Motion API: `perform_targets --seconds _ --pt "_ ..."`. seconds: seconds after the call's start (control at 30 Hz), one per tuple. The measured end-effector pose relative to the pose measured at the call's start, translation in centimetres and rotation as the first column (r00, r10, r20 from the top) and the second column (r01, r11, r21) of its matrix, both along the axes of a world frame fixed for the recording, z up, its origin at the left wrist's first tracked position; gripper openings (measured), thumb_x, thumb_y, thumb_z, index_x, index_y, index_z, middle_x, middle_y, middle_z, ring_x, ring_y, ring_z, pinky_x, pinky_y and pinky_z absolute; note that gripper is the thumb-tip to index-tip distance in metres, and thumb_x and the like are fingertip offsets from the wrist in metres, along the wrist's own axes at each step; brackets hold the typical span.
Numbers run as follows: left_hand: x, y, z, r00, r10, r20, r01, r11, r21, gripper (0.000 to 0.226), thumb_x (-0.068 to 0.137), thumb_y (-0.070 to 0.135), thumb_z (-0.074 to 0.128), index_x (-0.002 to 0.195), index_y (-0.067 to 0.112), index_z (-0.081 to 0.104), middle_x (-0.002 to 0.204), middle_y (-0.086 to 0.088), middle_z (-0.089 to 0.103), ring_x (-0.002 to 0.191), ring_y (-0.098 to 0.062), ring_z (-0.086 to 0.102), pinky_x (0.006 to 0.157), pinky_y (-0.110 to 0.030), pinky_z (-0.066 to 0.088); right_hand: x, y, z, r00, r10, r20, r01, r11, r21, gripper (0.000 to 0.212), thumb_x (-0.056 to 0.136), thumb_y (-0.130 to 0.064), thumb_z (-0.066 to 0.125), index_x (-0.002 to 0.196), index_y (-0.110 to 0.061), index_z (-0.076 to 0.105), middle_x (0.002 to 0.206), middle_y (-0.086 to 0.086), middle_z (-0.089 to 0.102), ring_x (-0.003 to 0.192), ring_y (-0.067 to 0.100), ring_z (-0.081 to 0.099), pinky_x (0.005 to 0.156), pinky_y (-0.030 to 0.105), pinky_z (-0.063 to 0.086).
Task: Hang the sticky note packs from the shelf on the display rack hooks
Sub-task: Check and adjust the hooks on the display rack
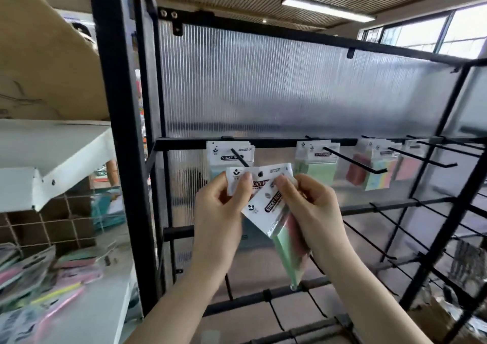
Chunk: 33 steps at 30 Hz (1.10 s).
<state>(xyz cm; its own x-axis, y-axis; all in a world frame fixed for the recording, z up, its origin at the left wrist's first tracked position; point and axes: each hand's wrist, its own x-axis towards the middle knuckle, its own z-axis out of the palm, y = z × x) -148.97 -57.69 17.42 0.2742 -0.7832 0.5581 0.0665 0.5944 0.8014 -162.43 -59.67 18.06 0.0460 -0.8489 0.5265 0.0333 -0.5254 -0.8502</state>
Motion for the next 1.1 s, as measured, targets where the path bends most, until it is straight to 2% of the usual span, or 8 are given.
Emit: perform_targets --seconds 0.13,0.33,0.47,0.67,0.77,0.9,1.0,1.1 --pt "0.0 -0.4 -0.3 1.000 -0.004 -0.007 0.004 1.000 0.027 0.018 0.074 0.049 0.066 0.075 0.032 0.072 0.069 0.002 0.068 0.066 -0.013 0.065 0.057 -0.024 0.048 -0.1 -1.1 -0.4 0.998 0.058 -0.013 -0.058 0.998 0.013 0.043 0.080 -0.037 0.064 0.070 0.004 0.053 0.059 0.005 0.059 0.052 0.012 0.053 0.043 0.017 0.037" --pt "0.3 -2.6 -1.2 0.986 0.166 0.027 -0.167 0.985 0.031 0.014 0.085 0.036 0.060 0.076 0.026 0.055 0.067 0.013 0.061 0.063 -0.001 0.059 0.057 -0.015 0.045 0.7 -4.4 -0.7 0.994 0.039 -0.101 -0.041 0.999 -0.021 0.034 0.089 -0.027 0.065 0.077 0.003 0.055 0.065 0.007 0.062 0.058 0.012 0.055 0.050 0.024 0.041" --pt "1.0 -4.6 -1.4 0.942 0.328 0.068 -0.331 0.942 0.053 0.033 0.083 0.041 0.060 0.095 0.011 0.055 0.085 0.002 0.062 0.076 -0.009 0.061 0.062 -0.017 0.046 1.5 -6.9 -0.9 0.990 0.022 -0.142 -0.027 0.999 -0.038 0.023 0.089 -0.029 0.065 0.080 -0.009 0.057 0.062 -0.014 0.062 0.054 -0.005 0.054 0.050 0.012 0.041" --pt "1.7 -7.5 -1.3 0.868 0.489 0.088 -0.494 0.867 0.063 0.030 0.085 0.027 0.067 0.100 0.006 0.051 0.092 -0.005 0.055 0.084 -0.019 0.054 0.076 -0.028 0.046 3.0 -10.1 -1.4 0.985 -0.056 -0.162 0.059 0.998 0.018 0.029 0.087 -0.036 0.067 0.086 -0.021 0.043 0.078 -0.007 0.054 0.059 -0.013 0.054 0.049 0.007 0.040" --pt "1.9 -8.7 -2.0 0.826 0.546 0.142 -0.560 0.824 0.091 0.029 0.088 0.027 0.066 0.102 0.006 0.051 0.098 -0.012 0.058 0.089 -0.025 0.057 0.075 -0.033 0.049 3.3 -11.1 -1.6 0.983 -0.058 -0.175 0.067 0.997 0.047 0.032 0.086 -0.040 0.067 0.085 -0.025 0.039 0.079 -0.006 0.054 0.061 -0.002 0.056 0.051 0.012 0.043" --pt "1.4 -8.9 -2.6 0.749 0.640 0.172 -0.659 0.747 0.087 0.026 0.087 0.026 0.068 0.100 0.011 0.051 0.094 -0.007 0.058 0.083 -0.019 0.055 0.064 -0.015 0.042 2.7 -11.3 -1.9 0.983 -0.013 -0.183 0.023 0.998 0.053 0.027 0.087 -0.043 0.064 0.087 -0.025 0.044 0.081 -0.006 0.062 0.062 -0.003 0.061 0.049 0.011 0.044" --pt "-0.1 -7.5 -2.7 0.691 0.713 0.115 -0.719 0.695 0.015 0.015 0.091 0.025 0.059 0.083 0.020 0.049 0.073 0.002 0.051 0.064 -0.002 0.051 0.055 -0.008 0.040 1.5 -11.2 -2.2 0.979 0.021 -0.202 -0.006 0.997 0.075 0.027 0.090 -0.043 0.060 0.086 -0.017 0.055 0.080 -0.001 0.067 0.066 0.006 0.063 0.056 0.022 0.050" --pt "-2.7 -5.8 -3.3 0.715 0.698 0.032 -0.699 0.714 0.037 0.032 0.099 0.029 0.041 0.070 0.016 0.046 0.059 0.003 0.043 0.050 0.001 0.044 0.050 -0.008 0.035 -0.5 -10.8 -2.5 0.987 0.000 -0.163 0.008 0.999 0.053 0.039 0.092 -0.042 0.058 0.081 -0.005 0.055 0.069 0.003 0.061 0.056 0.006 0.050 0.051 0.018 0.039"
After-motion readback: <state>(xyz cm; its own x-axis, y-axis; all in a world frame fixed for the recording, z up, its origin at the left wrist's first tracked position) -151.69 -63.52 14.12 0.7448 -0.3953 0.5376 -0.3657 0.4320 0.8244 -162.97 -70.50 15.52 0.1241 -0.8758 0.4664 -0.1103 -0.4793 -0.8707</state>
